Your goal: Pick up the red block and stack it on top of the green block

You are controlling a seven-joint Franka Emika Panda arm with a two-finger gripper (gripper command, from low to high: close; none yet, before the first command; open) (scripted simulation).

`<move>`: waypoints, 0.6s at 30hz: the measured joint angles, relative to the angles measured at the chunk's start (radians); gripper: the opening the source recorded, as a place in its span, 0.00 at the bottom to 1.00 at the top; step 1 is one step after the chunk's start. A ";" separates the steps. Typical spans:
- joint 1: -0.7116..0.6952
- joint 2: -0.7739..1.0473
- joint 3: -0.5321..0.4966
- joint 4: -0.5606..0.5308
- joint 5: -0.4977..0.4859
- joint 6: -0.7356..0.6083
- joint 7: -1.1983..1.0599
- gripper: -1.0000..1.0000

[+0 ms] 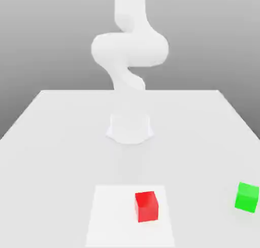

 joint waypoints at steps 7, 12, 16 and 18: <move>0.025 0.261 0.005 -0.123 0.004 0.141 -0.028 0.50; 0.039 0.443 0.013 -0.208 0.006 0.239 -0.047 0.50; 0.049 0.588 0.020 -0.276 0.005 0.317 -0.059 0.50; 0.057 0.660 0.023 -0.310 0.002 0.356 -0.064 0.50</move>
